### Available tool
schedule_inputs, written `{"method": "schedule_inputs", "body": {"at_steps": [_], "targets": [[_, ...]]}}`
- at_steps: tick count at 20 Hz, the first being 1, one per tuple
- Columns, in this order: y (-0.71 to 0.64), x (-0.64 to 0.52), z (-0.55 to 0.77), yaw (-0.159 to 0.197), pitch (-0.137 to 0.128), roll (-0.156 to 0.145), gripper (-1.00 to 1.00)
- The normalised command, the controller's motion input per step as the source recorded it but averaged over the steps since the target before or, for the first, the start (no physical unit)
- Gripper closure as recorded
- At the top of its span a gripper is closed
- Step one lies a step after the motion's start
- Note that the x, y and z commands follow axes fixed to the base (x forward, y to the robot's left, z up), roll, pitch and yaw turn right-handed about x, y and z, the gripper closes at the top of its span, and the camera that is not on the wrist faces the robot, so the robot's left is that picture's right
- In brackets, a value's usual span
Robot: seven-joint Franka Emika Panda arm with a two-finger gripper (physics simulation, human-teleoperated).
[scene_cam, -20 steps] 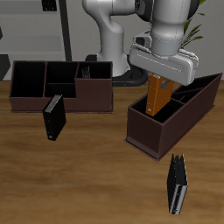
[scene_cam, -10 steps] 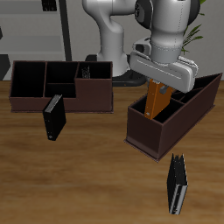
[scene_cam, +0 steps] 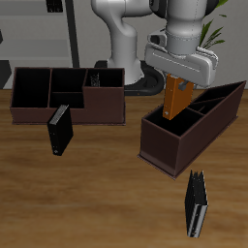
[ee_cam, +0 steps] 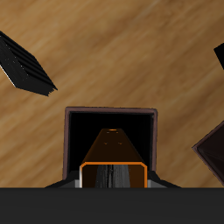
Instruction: Place the right striped book into the back desk caddy's right compartment and place the orange book into the left desk caddy's right compartment and place the black book into the left desk caddy's left compartment
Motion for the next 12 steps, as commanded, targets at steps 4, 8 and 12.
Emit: {"method": "schedule_inputs", "body": {"at_steps": [4,8,12], "targets": [[0.05,-0.03,0.06,0.019,-0.014,0.024,1.00],[-0.05,0.09,-0.09,0.013,0.009,-0.004,1.00],[-0.04,0.18,-0.25,0.011,0.038,-0.014,1.00]]}}
